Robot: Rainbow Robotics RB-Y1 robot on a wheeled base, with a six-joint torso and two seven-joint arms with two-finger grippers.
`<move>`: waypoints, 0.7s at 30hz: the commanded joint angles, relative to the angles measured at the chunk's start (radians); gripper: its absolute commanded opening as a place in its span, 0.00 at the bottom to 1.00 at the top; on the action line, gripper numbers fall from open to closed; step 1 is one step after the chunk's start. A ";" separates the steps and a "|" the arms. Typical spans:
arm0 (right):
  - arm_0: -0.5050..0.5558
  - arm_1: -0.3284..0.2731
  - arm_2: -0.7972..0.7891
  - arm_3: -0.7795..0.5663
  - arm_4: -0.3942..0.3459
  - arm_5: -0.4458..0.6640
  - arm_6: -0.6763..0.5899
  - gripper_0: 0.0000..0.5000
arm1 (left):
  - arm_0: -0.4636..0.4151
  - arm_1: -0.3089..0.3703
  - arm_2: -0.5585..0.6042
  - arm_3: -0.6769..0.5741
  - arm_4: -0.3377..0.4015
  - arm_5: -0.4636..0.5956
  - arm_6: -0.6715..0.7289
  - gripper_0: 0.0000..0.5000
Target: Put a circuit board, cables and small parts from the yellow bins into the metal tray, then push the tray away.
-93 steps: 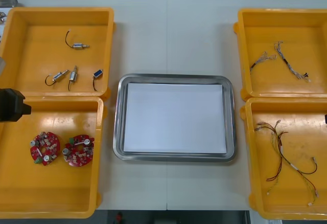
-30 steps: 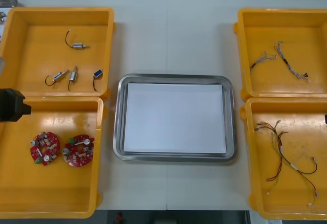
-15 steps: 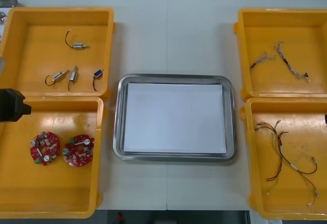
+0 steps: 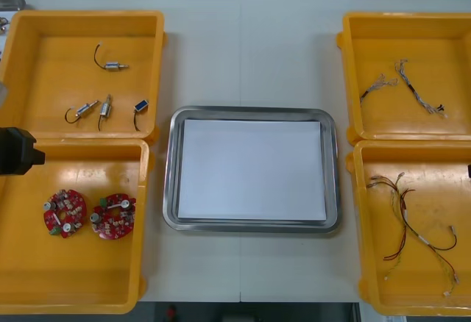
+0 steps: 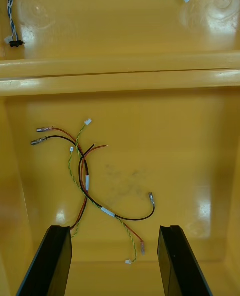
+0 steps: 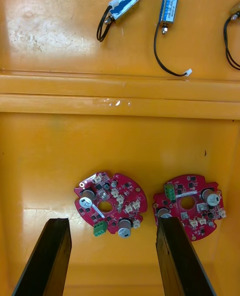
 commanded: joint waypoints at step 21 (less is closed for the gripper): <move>-0.004 -0.040 0.010 -0.028 -0.005 0.003 0.035 1.00 | 0.015 -0.011 0.011 -0.035 0.006 0.007 -0.066 1.00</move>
